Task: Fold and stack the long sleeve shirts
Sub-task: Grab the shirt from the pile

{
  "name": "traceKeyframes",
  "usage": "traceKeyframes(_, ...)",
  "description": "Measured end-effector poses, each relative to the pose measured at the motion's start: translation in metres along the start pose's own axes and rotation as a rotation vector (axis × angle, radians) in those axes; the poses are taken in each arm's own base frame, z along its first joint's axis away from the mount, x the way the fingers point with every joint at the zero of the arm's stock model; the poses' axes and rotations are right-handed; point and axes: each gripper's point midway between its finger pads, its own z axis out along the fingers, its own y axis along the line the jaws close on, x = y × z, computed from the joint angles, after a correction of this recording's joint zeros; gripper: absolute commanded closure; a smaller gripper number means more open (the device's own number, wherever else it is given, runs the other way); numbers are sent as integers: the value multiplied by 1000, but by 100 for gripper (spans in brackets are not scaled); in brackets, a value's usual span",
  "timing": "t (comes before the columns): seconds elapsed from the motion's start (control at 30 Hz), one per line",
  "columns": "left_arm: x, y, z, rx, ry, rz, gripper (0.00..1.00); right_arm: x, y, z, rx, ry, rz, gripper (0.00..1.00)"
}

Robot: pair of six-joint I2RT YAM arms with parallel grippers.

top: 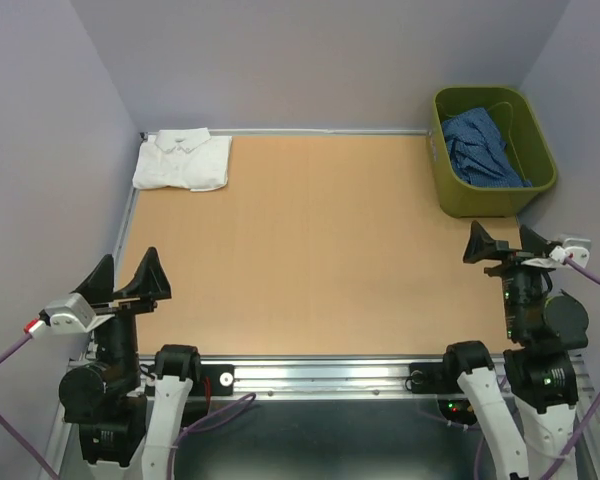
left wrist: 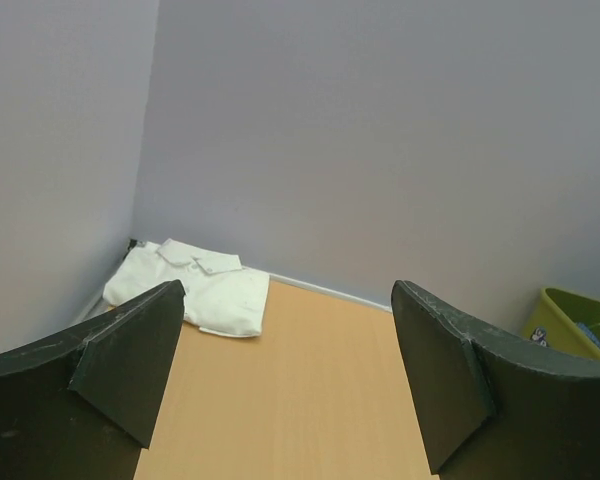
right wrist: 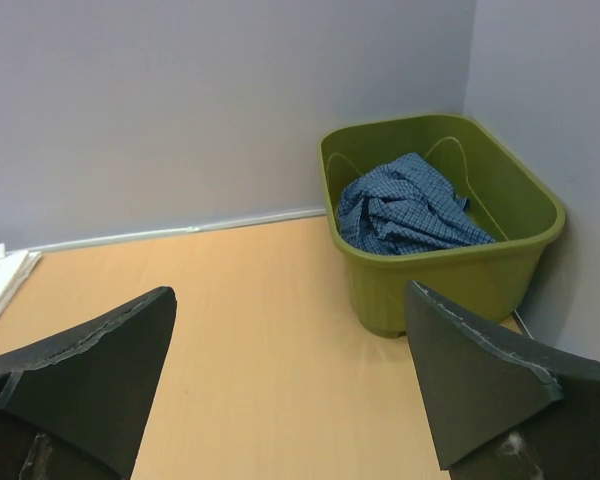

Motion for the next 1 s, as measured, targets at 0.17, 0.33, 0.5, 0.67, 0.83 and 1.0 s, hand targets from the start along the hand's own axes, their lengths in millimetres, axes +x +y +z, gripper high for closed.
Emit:
traceKeyframes(0.17, 8, -3, 2, 18, 22, -12, 4, 18, -2, 15, 35, 72, 21, 0)
traceKeyframes(0.33, 21, -4, 14, 11, 51, -35, 1, 66, -7, 57, 126, 276, 21, 0)
traceKeyframes(0.5, 51, 1, 36, -34, 151, -47, 1, 92, -8, 110, 218, 432, 14, 0)
traceKeyframes(0.67, 97, 7, 61, -90, 336, -27, 1, 95, -13, 178, 346, 493, -15, 0)
traceKeyframes(0.83, 151, 7, 68, -90, 547, -27, 1, 108, -31, 230, 488, 519, -72, 0)
traceKeyframes(1.0, 176, -3, 64, -26, 613, -64, 1, 146, -81, 275, 631, 574, -75, 0)
